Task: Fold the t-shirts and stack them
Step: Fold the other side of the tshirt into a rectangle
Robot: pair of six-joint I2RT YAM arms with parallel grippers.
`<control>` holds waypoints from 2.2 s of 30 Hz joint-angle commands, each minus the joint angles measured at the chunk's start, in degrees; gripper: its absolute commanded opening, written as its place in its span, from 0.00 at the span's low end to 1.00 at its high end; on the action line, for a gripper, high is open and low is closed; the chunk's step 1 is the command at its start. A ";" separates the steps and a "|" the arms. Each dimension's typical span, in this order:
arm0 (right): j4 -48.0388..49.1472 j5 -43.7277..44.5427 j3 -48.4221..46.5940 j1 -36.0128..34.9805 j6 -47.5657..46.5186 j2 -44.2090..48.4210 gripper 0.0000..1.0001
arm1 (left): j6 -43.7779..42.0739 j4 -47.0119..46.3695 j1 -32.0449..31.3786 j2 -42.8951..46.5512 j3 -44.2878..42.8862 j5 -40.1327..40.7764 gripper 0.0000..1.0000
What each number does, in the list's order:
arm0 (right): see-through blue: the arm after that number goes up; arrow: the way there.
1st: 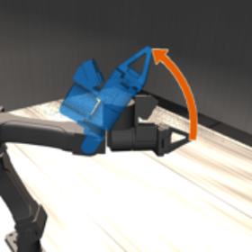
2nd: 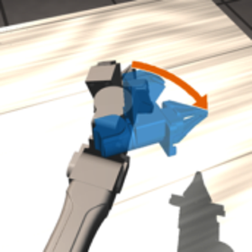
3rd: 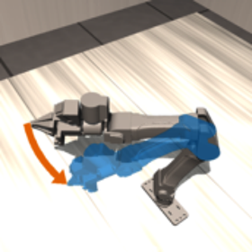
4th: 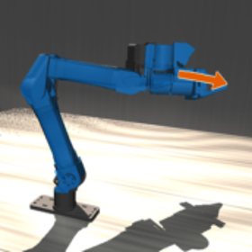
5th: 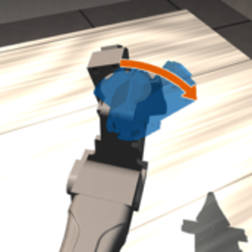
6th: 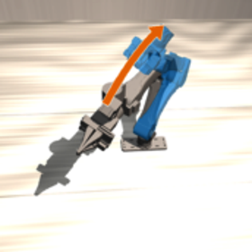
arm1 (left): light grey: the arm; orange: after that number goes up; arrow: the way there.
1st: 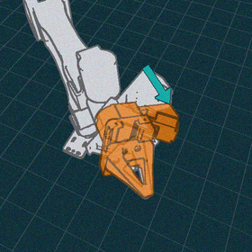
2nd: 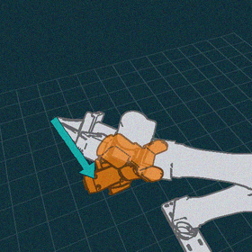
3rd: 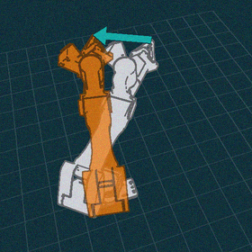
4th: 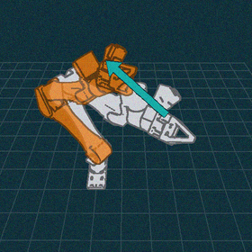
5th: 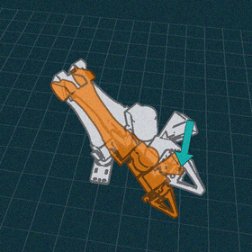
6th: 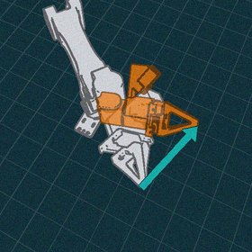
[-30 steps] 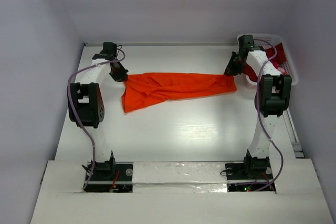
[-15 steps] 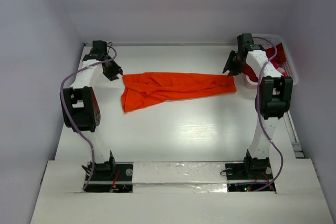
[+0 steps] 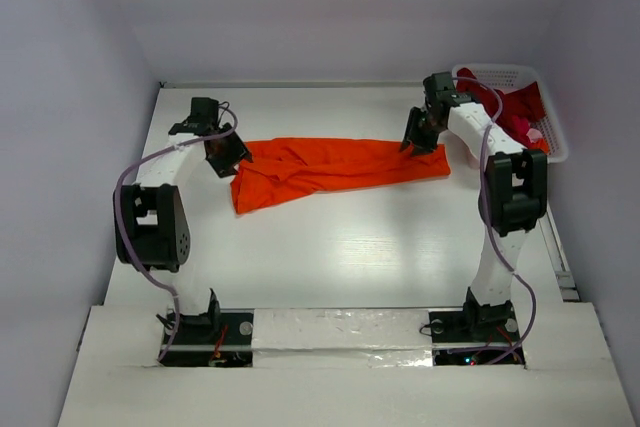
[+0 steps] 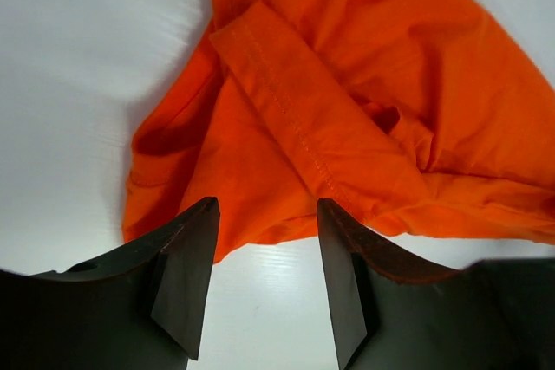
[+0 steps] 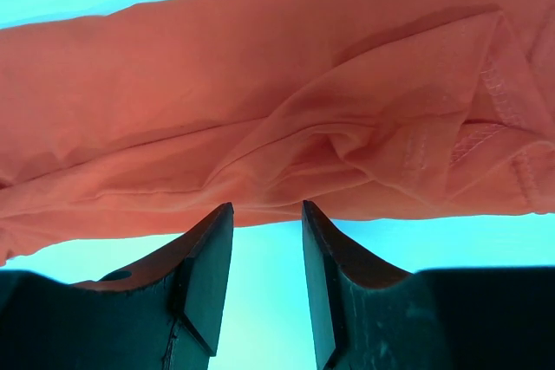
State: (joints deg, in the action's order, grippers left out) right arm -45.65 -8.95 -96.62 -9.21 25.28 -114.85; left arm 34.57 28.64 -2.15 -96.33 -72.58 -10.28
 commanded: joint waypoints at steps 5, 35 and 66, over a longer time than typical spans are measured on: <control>0.38 -1.68 -3.22 0.07 0.65 -1.87 0.43 | 1.38 -3.95 -3.65 -7.11 -2.30 -4.83 0.44; -1.20 -1.59 -7.18 -0.98 0.83 -3.89 0.43 | -0.20 8.88 -7.52 -7.38 -17.25 -2.46 0.43; -1.29 -0.54 -6.57 -0.98 0.74 -2.49 0.44 | 2.43 2.91 -12.70 -8.52 -6.17 -0.18 0.41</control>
State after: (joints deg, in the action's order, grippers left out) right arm -46.54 -10.04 -101.43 -9.78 25.74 -118.89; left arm 36.51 32.69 -14.94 -106.69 -79.15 -10.87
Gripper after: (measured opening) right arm 0.435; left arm 0.410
